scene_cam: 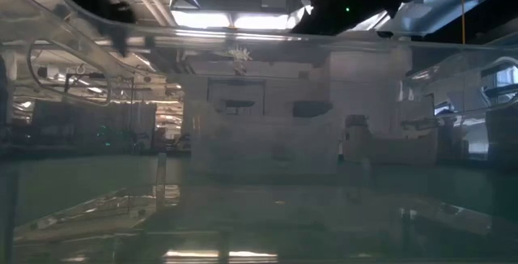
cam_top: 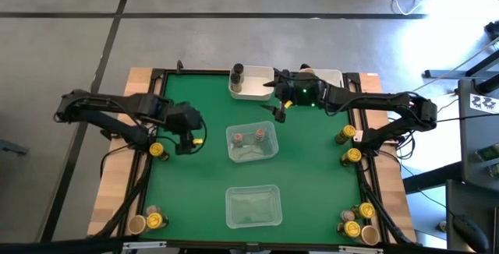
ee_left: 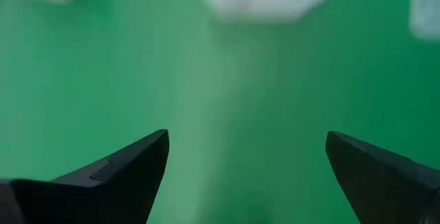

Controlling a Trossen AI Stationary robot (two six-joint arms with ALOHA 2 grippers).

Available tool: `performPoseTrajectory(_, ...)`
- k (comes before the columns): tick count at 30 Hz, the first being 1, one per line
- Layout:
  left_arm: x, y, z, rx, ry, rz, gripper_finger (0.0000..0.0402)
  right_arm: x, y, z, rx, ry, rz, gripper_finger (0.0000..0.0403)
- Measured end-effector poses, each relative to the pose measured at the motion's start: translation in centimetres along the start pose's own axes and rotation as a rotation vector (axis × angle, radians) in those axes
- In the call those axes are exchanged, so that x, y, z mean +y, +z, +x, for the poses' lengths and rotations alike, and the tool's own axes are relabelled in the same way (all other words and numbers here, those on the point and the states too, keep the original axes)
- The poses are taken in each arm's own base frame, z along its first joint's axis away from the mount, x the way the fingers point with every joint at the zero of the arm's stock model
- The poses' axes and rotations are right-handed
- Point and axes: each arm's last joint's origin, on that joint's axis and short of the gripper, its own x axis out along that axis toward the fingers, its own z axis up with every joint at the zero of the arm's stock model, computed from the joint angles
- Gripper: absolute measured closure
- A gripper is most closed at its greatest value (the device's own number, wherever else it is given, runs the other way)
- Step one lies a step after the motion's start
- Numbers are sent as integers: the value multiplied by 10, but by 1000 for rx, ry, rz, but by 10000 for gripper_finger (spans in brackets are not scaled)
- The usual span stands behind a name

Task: Sort spices by type
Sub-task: Put the middle left yellow seasoning bottle into the bottom transparent bin

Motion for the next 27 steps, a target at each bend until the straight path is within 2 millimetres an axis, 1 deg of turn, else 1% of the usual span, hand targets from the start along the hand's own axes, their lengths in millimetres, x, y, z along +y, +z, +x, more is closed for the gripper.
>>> performPoseTrajectory(4, -5, -18, -3, 162, 28, -53, 27, 0, -1, 0, 10, -1, 11, 31)
performPoseTrajectory(10, -12, -34, -8, 281, 72, -113, 27, 0, 0, 0, -3, -5, 23, 31)
performPoseTrajectory(16, -18, -44, -15, 286, 112, -141, 27, -1, 2, 0, -23, -10, 9, 31)
performPoseTrajectory(20, -17, -54, -26, 250, 101, -190, 27, -1, 2, 0, -25, -11, 8, 31)
performPoseTrajectory(23, -15, -66, -34, 201, 80, -230, 27, -1, 2, 0, -28, -12, 8, 31)
performPoseTrajectory(27, -11, -87, -28, 193, 79, -279, 27, -2, 4, 0, -42, -15, 7, 31)
